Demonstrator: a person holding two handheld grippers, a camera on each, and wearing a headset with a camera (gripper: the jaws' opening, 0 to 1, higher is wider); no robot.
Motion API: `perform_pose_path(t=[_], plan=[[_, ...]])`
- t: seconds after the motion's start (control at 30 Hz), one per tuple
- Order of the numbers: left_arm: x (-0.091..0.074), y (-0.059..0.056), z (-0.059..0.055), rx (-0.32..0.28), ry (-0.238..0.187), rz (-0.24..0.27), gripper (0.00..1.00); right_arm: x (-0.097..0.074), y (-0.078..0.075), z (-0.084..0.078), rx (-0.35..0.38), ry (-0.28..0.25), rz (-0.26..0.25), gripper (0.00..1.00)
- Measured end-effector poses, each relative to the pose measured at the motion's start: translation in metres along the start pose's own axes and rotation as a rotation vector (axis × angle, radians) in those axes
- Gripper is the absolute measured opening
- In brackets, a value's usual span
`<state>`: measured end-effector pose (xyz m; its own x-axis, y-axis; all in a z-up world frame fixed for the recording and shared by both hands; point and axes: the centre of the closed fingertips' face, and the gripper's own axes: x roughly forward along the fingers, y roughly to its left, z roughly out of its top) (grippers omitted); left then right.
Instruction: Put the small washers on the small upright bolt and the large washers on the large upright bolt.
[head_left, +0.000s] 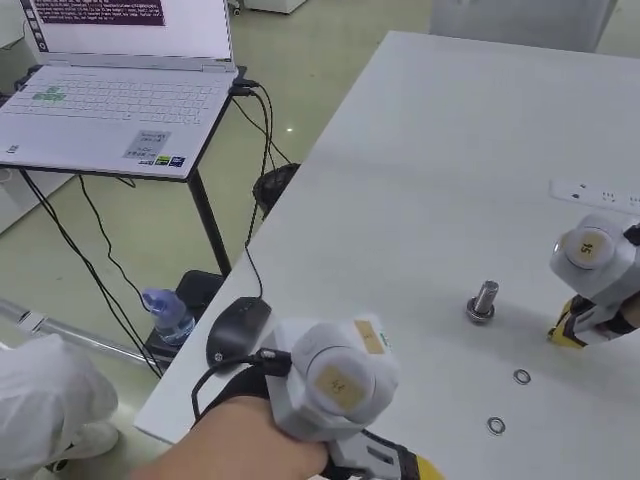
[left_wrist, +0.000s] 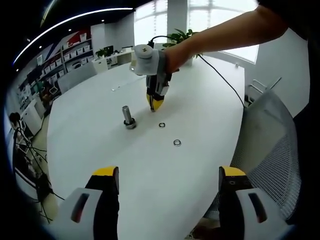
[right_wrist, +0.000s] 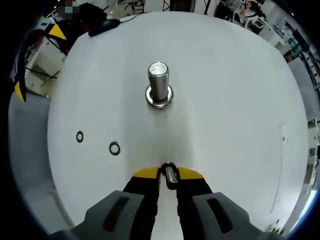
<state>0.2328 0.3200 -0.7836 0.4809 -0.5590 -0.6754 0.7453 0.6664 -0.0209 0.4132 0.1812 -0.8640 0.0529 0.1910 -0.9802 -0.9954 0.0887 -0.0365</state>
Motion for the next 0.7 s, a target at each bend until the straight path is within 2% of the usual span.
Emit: perform_pose_path(t=[0.13,0.37,0.53,0.7], plan=[[0.000,0.000,-0.001,-0.003,-0.001,0.000,0.86,0.000,0.000,0.001,-0.003,-0.005,0.003,0.14],[0.001,0.001,-0.002,0.005,0.000,0.008,0.89,-0.002,-0.001,0.005,-0.016,-0.019,-0.008,0.25],[0.000,0.001,-0.001,0.000,-0.006,0.006,0.91,-0.013,-0.006,0.010,-0.022,-0.048,-0.030,0.31],[-0.001,0.000,0.001,0.004,-0.011,0.003,0.93,-0.023,-0.006,0.018,-0.039,-0.081,-0.036,0.31]])
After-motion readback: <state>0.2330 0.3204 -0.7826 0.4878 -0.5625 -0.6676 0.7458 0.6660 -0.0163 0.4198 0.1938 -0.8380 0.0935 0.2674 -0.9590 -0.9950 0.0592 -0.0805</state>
